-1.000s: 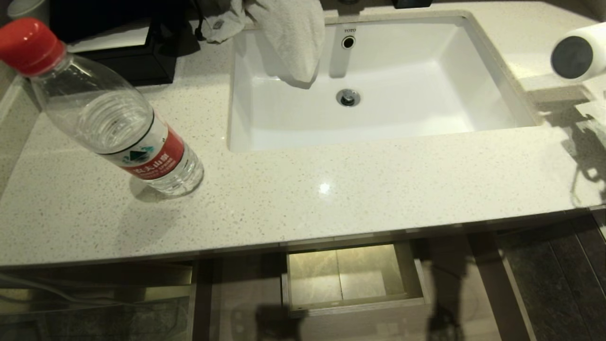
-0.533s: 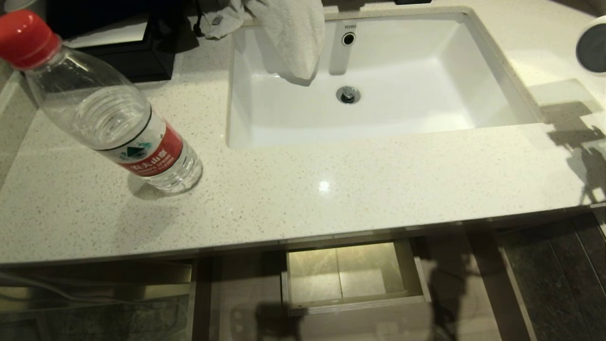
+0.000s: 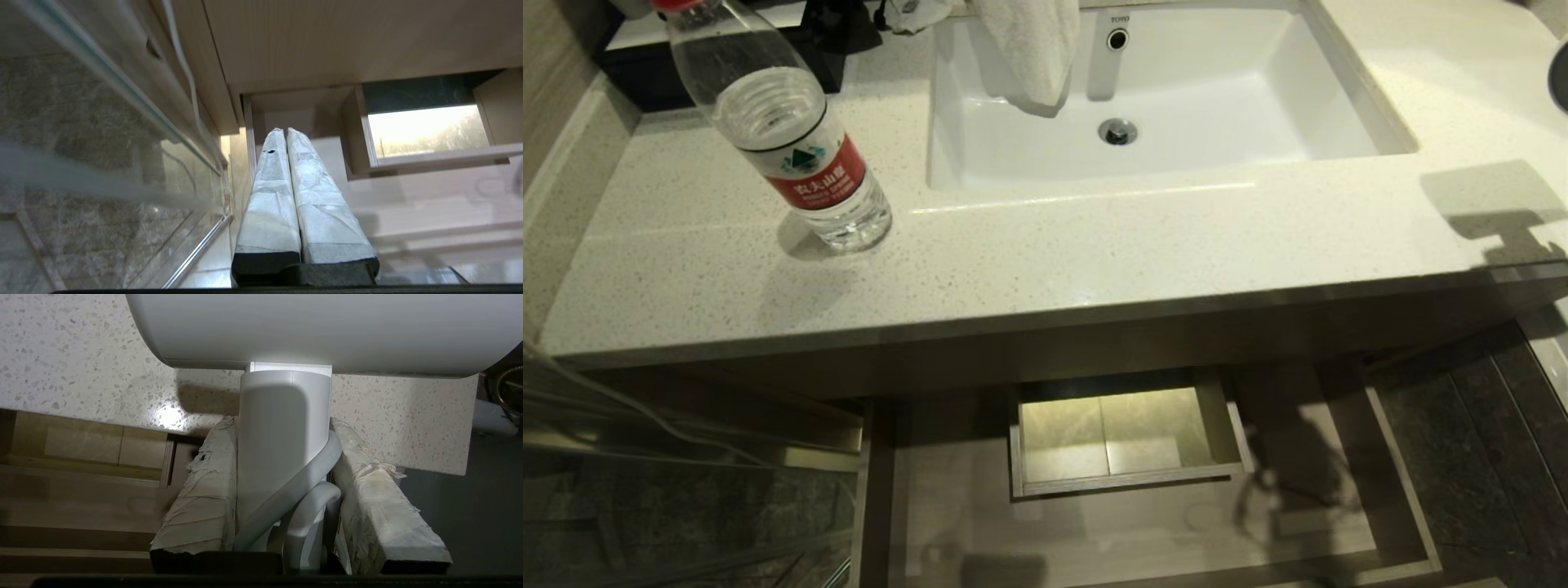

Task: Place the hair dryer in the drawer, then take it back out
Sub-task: Put it into the drawer

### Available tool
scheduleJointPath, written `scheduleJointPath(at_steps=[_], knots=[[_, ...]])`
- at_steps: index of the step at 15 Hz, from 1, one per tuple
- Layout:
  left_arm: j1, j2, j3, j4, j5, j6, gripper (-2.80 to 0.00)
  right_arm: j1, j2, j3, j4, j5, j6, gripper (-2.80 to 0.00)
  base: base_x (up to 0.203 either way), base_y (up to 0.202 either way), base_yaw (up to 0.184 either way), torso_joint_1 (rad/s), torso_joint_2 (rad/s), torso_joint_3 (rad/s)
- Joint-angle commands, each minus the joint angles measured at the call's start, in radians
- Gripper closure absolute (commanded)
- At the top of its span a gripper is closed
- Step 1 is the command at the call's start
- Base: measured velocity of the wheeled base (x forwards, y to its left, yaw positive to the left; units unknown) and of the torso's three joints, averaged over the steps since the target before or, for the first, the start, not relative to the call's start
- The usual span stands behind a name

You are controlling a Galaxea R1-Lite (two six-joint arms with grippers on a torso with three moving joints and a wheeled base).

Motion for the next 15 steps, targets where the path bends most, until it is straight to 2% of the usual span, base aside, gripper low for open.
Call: scheduleJointPath(at_steps=[1, 12, 15], knots=[[0.000, 0.000, 0.000, 0.000, 0.000, 0.000, 0.00, 0.000, -0.028, 0.023, -0.002, 0.002, -0.001, 0.00, 0.000, 0.000, 0.000, -0.330, 0.12, -0.217], [0.000, 0.000, 0.000, 0.000, 0.000, 0.000, 0.00, 0.000, -0.064, 0.091, -0.006, 0.000, 0.000, 0.00, 0.000, 0.000, 0.000, -0.305, 0.05, -0.250], [0.000, 0.000, 0.000, 0.000, 0.000, 0.000, 0.00, 0.000, -0.068, 0.099, -0.008, 0.002, 0.001, 0.00, 0.000, 0.000, 0.000, -0.248, 0.31, 0.060]])
